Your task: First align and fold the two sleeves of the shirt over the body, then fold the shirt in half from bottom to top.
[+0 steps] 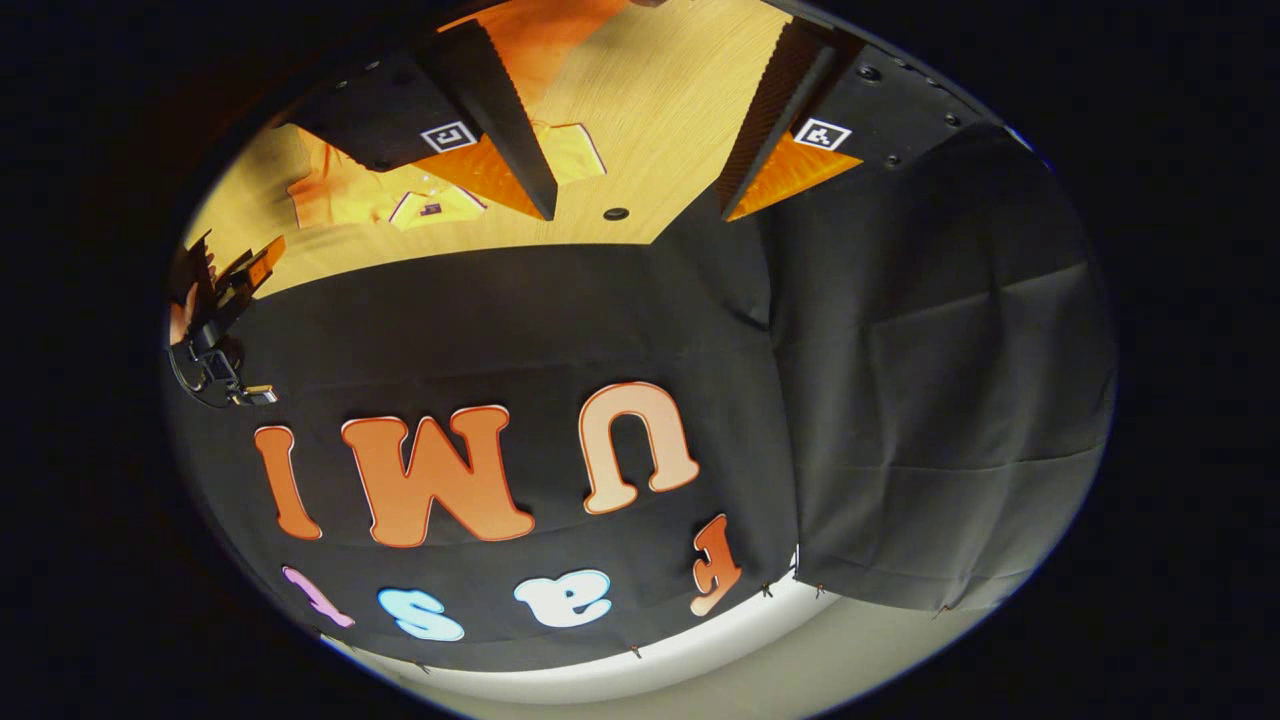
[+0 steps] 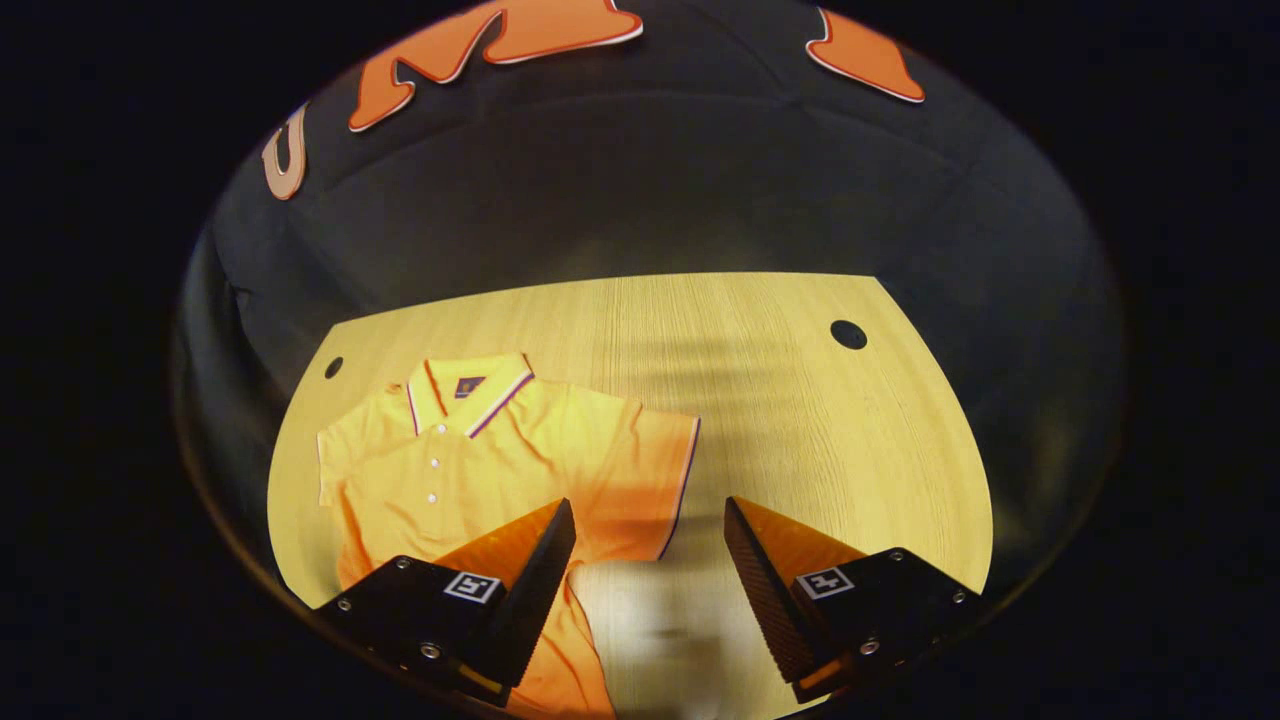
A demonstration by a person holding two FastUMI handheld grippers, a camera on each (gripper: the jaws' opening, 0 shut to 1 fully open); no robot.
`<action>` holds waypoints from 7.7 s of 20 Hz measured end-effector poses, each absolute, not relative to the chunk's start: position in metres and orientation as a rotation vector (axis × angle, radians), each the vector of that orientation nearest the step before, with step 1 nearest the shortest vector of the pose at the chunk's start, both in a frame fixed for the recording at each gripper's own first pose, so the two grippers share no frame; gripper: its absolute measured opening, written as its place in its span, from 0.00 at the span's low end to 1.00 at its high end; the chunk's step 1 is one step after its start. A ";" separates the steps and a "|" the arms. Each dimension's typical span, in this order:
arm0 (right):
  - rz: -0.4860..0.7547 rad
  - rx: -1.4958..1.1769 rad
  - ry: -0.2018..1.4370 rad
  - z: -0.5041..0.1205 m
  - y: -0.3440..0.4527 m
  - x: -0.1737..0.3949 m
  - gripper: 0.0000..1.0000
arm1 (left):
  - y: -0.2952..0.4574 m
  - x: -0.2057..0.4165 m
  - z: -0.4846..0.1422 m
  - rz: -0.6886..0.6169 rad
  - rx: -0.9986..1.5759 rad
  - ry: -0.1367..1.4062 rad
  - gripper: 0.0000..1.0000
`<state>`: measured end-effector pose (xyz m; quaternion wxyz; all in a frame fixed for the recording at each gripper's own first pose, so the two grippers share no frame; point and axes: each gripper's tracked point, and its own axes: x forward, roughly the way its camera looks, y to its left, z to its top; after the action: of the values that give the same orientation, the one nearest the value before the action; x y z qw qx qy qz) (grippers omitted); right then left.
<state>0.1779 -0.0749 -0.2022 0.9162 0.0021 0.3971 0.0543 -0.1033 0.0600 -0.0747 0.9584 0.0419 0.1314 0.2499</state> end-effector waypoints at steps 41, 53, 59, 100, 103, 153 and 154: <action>0.228 0.099 1.064 -0.223 0.003 0.227 0.06 | 0.078 -0.103 -0.126 0.478 0.002 0.426 0.99; 0.446 0.160 1.060 -0.194 0.097 0.213 0.16 | 0.088 -0.128 -0.129 0.570 0.010 0.456 0.99; 0.464 0.132 0.995 -0.171 0.084 0.207 0.31 | 0.102 -0.094 -0.136 0.534 0.021 0.484 0.99; -0.339 0.368 0.524 -0.140 -0.147 -0.092 0.97 | 0.125 0.139 -0.401 0.075 -0.144 1.332 0.82; -0.356 0.411 0.521 -0.144 -0.146 -0.101 0.97 | 0.113 0.141 -0.401 -0.039 -0.113 1.345 0.65; 0.072 0.128 0.112 -0.031 -0.065 -0.028 0.97 | 0.003 0.081 -0.064 -0.203 -0.139 0.340 0.98; 0.087 0.128 0.103 -0.031 -0.064 -0.029 0.97 | 0.005 0.069 -0.053 -0.178 -0.128 0.299 0.98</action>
<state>-0.0290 -0.0645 -0.0306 0.9957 0.0638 0.0513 0.0433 0.0694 0.0052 -0.0527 0.9828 -0.0637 0.1488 -0.0885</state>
